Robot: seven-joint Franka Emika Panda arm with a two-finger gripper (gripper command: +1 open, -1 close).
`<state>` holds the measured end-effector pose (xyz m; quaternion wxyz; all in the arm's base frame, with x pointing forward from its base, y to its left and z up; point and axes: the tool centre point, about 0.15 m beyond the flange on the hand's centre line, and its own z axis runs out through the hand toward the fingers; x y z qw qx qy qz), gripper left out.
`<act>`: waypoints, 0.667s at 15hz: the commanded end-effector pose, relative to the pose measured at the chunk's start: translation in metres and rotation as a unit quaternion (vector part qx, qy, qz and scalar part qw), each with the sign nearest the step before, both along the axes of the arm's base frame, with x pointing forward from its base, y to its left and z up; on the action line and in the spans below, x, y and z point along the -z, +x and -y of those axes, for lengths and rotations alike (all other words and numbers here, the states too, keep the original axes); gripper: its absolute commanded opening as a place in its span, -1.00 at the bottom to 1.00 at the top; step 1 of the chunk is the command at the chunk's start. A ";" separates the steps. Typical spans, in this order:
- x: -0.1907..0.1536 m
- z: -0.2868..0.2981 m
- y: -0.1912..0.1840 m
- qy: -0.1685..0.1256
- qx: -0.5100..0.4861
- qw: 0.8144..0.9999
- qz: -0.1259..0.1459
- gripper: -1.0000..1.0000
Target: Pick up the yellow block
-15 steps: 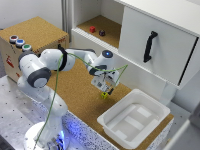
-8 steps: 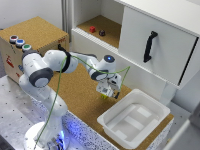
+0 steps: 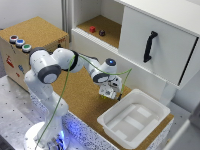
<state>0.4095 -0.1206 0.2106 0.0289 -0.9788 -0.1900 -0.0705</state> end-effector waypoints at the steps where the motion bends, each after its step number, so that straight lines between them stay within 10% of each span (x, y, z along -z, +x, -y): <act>1: 0.001 0.010 0.002 -0.011 0.020 1.000 -0.006 -1.00; 10: 0.003 0.015 -0.030 -0.013 0.028 0.999 -0.031 -1.00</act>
